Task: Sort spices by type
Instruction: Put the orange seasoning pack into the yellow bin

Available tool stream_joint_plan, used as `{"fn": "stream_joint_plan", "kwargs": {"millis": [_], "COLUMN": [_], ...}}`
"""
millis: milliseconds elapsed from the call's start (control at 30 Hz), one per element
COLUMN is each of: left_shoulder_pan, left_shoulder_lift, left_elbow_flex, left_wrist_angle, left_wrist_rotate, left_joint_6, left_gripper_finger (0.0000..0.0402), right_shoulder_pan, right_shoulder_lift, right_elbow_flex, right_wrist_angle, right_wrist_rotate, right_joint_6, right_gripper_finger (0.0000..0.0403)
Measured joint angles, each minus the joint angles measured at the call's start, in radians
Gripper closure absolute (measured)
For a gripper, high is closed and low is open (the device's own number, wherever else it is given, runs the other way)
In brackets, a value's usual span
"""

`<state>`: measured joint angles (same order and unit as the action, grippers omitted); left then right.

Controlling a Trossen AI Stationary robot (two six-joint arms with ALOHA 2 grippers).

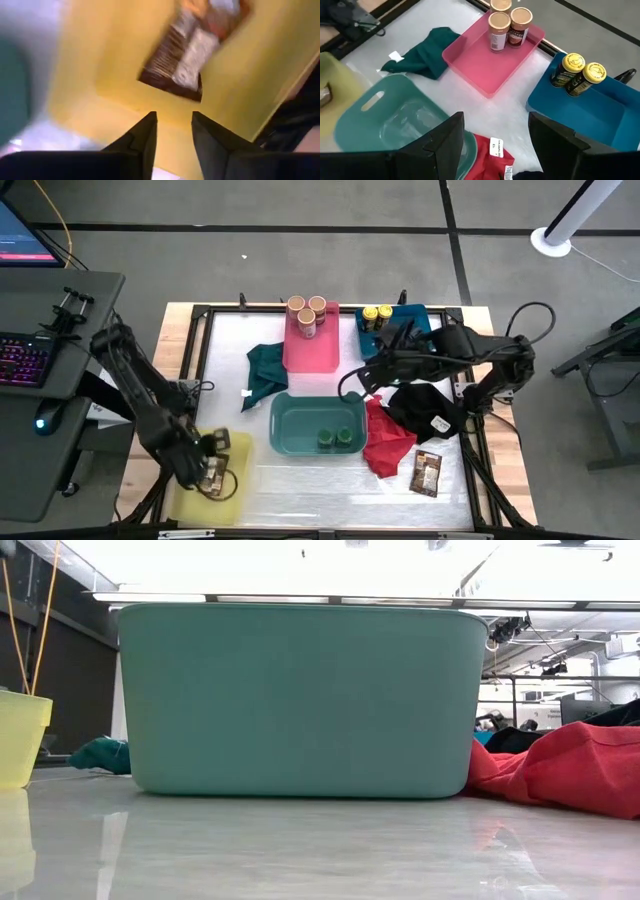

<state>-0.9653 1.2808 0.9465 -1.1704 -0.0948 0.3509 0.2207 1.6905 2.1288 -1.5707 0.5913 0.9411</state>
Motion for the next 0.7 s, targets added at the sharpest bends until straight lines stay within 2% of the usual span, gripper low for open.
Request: {"fn": "stream_joint_plan", "kwargs": {"millis": [167,233,300,367,433,600,700], "left_shoulder_pan": [0.112,0.185,0.266,0.356,0.451,0.679,0.801], "left_shoulder_lift": [-0.174,-0.224,-0.254,-0.259,-0.252,-0.237,-0.251], "left_elbow_flex": [0.04,0.04,0.04,0.04,0.04,0.043,0.067], "left_wrist_angle": [0.083,0.161,0.261,0.373,0.506,0.748,0.722], "left_wrist_rotate": [-0.009,-0.06,-0.146,-0.238,-0.28,-0.272,-0.213], "left_joint_6": [-0.441,-0.606,-0.704,-0.763,-0.787,-0.825,-0.842], "left_gripper_finger": [0.0355,0.0384,0.0396,0.0394,0.0396,0.04,0.0401], "right_shoulder_pan": [0.001,-0.007,-0.016,-0.025,-0.029,-0.007,0.05], "right_shoulder_lift": [-0.027,-0.031,-0.032,-0.031,-0.031,-0.081,-0.147], "right_elbow_flex": [0.0,0.0,0.0,0.0,-0.003,-0.15,-0.32], "right_wrist_angle": [0.0,-0.001,0.0,0.0,0.0,0.001,0.0], "right_wrist_rotate": [-0.065,-0.092,-0.122,-0.152,-0.184,-0.306,-0.372], "right_joint_6": [-0.071,-0.109,-0.146,-0.175,-0.189,-0.123,0.022], "right_gripper_finger": [0.0188,0.0188,0.0188,0.0188,0.0188,0.0203,0.0224]}}
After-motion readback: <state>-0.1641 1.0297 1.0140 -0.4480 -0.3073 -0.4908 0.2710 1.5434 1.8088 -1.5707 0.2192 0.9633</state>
